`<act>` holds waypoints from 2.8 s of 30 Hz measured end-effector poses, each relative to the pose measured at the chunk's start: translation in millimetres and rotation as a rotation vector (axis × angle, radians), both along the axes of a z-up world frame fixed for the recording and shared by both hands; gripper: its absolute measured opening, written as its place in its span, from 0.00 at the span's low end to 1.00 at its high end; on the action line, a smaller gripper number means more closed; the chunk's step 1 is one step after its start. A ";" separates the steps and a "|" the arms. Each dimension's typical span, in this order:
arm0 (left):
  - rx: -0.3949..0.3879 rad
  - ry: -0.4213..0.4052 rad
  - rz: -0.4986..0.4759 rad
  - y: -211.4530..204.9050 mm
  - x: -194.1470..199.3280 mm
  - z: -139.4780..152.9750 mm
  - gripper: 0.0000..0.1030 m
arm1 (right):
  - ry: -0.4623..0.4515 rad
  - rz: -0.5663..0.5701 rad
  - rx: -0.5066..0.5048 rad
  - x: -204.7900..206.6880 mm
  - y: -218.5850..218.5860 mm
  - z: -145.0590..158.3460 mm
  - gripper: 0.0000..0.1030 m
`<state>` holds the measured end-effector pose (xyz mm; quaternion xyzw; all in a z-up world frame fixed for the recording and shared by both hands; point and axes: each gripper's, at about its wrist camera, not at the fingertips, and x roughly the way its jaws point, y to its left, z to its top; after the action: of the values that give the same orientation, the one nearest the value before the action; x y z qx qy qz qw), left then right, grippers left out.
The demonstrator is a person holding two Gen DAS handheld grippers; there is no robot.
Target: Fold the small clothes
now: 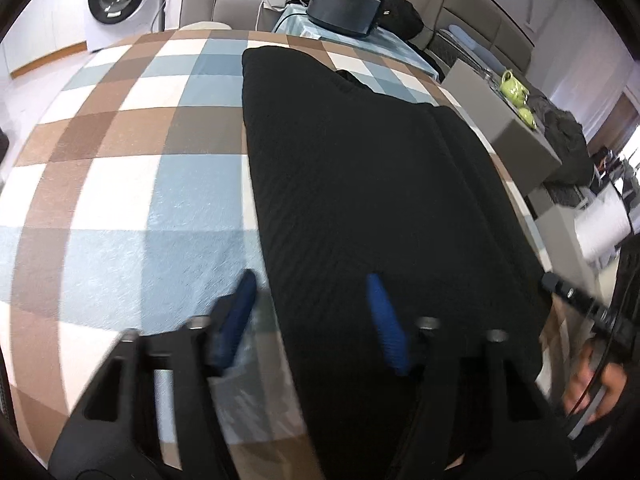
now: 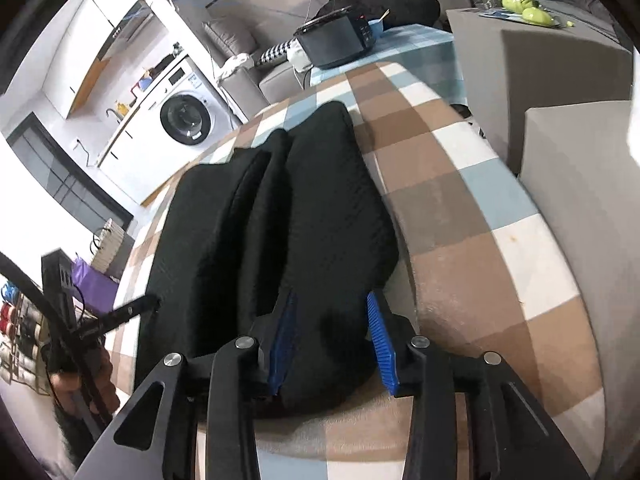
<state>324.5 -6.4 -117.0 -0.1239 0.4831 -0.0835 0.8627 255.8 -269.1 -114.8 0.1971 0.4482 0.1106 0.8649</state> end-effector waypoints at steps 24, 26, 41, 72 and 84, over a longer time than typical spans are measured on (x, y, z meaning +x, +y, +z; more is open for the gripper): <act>0.041 -0.087 0.088 73.2 -75.1 15.2 0.15 | 0.053 0.220 0.008 -43.8 68.5 -10.0 0.34; 0.037 -0.095 0.097 79.5 -80.5 18.2 0.17 | 0.026 0.187 0.021 -39.0 63.7 -1.6 0.35; 0.013 -0.154 0.054 60.8 -93.1 48.0 0.67 | 0.080 0.190 0.096 75.8 112.5 -16.5 0.21; 0.030 -0.122 -0.003 35.3 -71.4 38.5 0.67 | -0.087 0.108 0.073 99.2 59.3 13.6 0.05; 0.033 -0.116 -0.012 33.0 -71.6 36.2 0.67 | 0.008 0.067 0.105 87.0 41.8 -0.1 0.07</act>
<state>252.9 26.6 -80.8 -0.1019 0.4343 -0.0877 0.8907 342.8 -227.3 -114.9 0.2276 0.4516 0.1623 0.8473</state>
